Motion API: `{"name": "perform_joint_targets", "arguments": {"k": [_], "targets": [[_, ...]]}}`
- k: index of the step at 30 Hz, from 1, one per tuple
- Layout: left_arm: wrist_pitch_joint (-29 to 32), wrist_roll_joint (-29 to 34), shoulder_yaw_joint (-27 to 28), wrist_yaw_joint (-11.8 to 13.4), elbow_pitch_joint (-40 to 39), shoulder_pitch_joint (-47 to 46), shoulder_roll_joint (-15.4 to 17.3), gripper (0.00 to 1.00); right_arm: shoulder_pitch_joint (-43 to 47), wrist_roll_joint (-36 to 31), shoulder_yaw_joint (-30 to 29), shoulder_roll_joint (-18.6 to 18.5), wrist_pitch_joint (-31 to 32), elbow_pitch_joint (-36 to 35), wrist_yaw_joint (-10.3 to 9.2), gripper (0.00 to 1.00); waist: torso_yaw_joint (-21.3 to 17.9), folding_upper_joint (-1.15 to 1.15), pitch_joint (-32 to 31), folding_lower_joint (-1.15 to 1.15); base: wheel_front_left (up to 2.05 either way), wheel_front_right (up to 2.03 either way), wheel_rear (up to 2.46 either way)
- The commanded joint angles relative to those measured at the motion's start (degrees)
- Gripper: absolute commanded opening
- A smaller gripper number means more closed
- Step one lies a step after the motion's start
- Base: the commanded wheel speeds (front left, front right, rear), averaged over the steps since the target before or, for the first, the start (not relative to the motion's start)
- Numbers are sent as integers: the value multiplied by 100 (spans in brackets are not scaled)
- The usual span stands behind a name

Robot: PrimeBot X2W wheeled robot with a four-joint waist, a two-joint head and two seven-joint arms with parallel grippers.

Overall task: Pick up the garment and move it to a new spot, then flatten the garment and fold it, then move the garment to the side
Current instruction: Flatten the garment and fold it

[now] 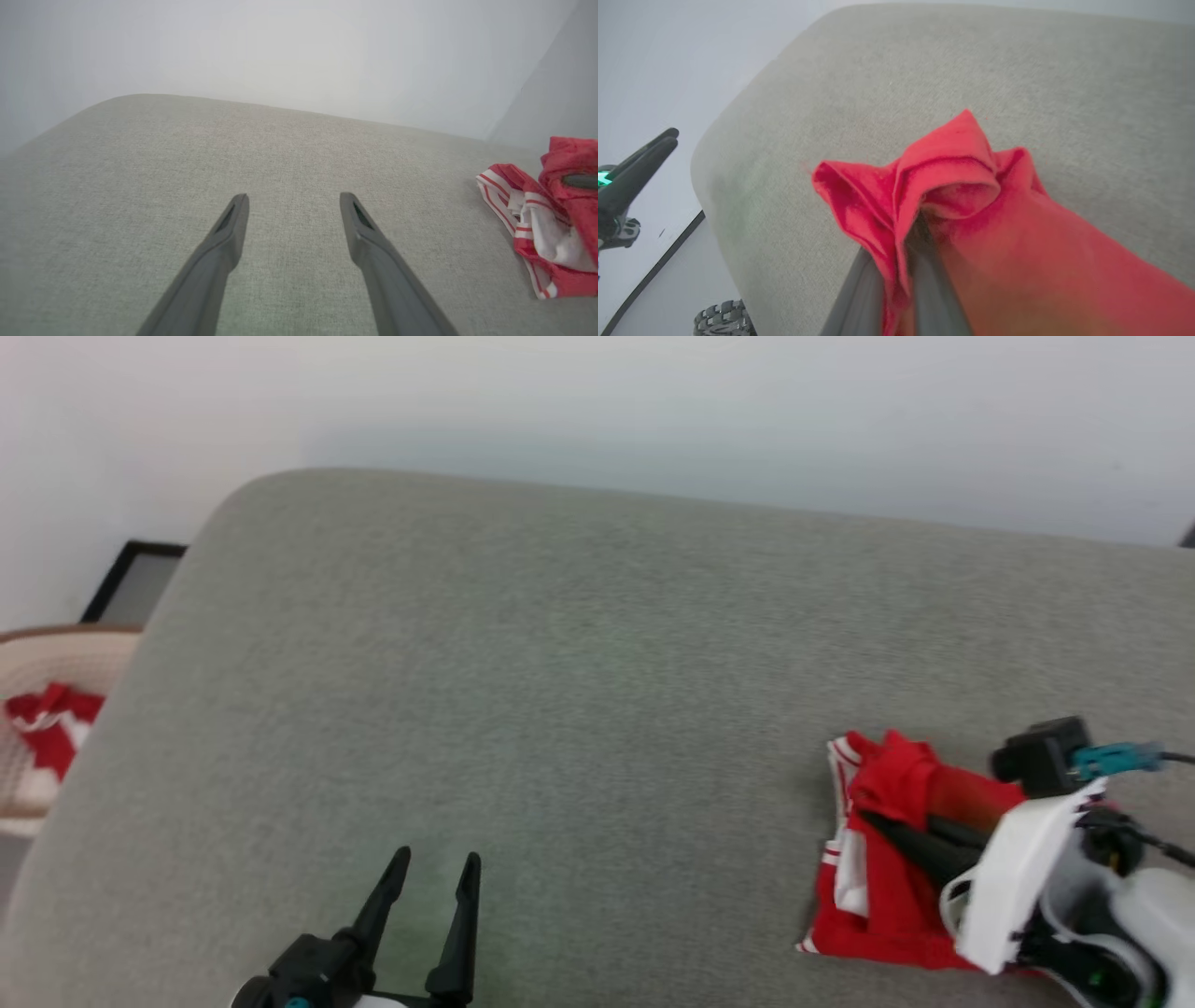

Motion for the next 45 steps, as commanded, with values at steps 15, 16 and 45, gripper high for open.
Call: {"name": "perform_joint_targets", "arguments": {"k": [15, 16, 45], "targets": [[-6, -18, -35, -14, 41, -154, -45, 100, 37, -613, -51, 670, 234, 776, -7, 100, 293, 0, 120, 0, 0, 0, 0], [-6, -23, -35, -14, 44, -150, -31, 100, 33, -618, -63, 679, 208, 736, -7, 100, 234, 0, 93, 0, 0, 0, 0], [-6, -182, 473, -14, 308, 27, 225, 100, 860, -2334, -2292, 1254, -2517, 1760, -8, 100, -1151, 0, -732, 0, 0, 0, 0]]}}
